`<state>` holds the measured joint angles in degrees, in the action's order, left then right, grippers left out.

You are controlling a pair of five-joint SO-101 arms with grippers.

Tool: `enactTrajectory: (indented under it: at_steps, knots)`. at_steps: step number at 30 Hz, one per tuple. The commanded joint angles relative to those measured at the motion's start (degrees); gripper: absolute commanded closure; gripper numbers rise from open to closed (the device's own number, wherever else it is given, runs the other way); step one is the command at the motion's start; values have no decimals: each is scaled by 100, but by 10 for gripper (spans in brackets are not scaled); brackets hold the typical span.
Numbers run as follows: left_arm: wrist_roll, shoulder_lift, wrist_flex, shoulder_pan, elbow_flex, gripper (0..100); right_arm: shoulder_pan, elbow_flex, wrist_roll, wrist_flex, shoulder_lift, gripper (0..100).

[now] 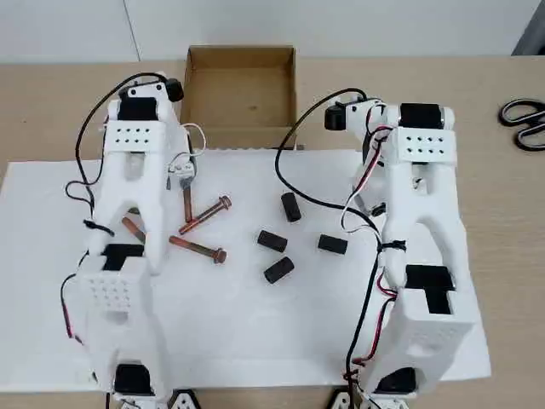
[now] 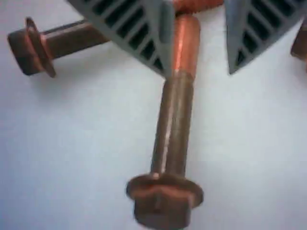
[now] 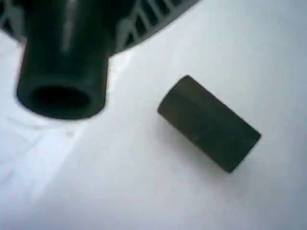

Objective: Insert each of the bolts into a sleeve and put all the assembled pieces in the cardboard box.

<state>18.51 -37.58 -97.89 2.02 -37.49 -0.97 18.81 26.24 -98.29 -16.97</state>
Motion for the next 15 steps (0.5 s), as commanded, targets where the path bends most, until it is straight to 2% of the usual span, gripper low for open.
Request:
enactTrajectory:
  at_steps: [1,6,15]
  knots:
    - [26,-264,-88,-35,-840,923,22,35,-70,-40,374,991]
    - [26,-730,-105,-176,-1270,877,22,35,-44,-31,374,991]
    - [-105,-1143,-97,-229,-1376,877,48,26,-26,13,374,991]
